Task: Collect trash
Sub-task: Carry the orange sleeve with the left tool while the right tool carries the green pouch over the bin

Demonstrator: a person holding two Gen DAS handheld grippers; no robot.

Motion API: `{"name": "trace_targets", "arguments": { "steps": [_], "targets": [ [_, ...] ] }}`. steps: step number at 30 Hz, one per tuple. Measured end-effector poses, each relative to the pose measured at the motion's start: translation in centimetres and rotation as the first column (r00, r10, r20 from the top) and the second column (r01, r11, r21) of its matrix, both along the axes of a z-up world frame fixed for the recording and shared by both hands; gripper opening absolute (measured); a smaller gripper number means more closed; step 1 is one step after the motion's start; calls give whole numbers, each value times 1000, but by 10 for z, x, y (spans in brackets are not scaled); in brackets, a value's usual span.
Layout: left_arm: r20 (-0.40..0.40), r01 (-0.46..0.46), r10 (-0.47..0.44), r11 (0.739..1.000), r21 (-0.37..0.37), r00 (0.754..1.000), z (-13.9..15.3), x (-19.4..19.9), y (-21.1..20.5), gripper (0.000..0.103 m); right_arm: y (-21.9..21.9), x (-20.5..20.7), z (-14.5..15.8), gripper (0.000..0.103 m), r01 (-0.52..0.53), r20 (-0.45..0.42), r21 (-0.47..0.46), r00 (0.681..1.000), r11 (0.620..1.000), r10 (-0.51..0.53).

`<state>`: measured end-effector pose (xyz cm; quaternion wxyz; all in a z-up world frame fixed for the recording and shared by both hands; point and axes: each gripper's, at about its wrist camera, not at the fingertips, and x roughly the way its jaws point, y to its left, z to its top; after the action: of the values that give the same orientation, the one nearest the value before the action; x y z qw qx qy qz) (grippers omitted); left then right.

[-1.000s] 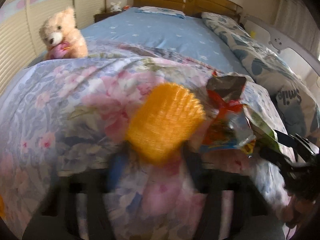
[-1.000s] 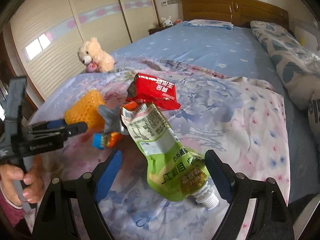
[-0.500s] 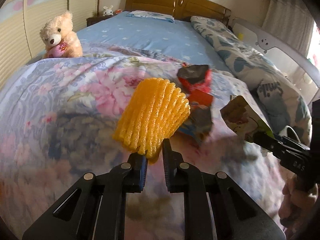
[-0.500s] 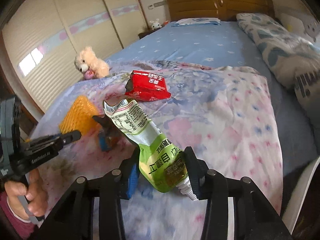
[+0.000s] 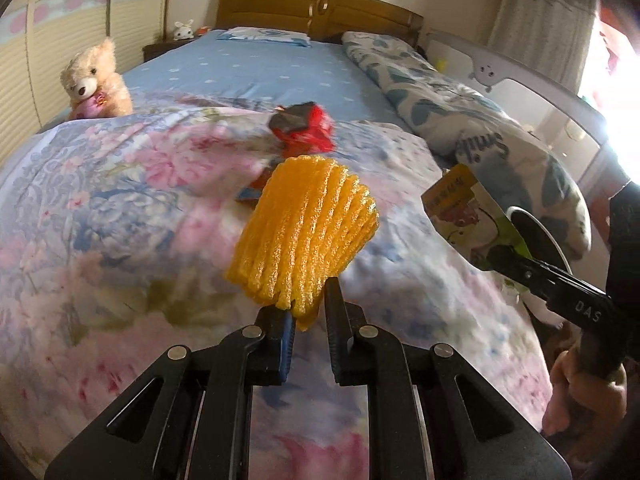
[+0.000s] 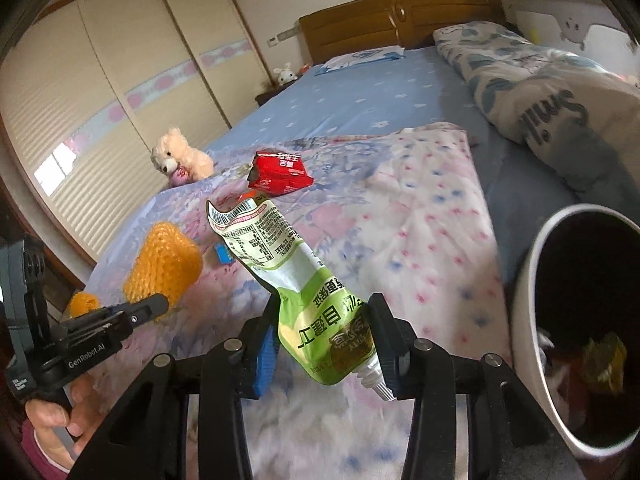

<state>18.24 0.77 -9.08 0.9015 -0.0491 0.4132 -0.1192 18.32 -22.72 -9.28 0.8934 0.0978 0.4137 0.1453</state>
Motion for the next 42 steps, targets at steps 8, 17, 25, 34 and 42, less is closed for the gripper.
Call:
{"name": "trace_targets", "arguments": {
  "steps": [8, 17, 25, 34, 42],
  "targets": [
    [19, 79, -79, 997, 4, 997, 6, -29, -35, 13, -26, -38, 7, 43, 50, 22, 19, 998, 999, -50],
    [21, 168, -168, 986, 15, 985, 10, -45, -77, 13, -57, -66, 14, 43, 108, 41, 32, 993, 994, -109],
    [19, 235, -236, 971, 40, 972, 11, -53, -110, 13, -96, -85, 16, 43, 187, 44, 43, 981, 981, -189],
    [35, 301, -303, 951, 66, 952, 18, -53, -146, 13, -134, -102, 21, 43, 269, 52, 51, 961, 962, -271],
    [46, 346, -350, 935, 84, 936, 23, -52, -174, 13, -155, -109, 23, 43, 320, 54, 53, 945, 946, -323]
  ]
}}
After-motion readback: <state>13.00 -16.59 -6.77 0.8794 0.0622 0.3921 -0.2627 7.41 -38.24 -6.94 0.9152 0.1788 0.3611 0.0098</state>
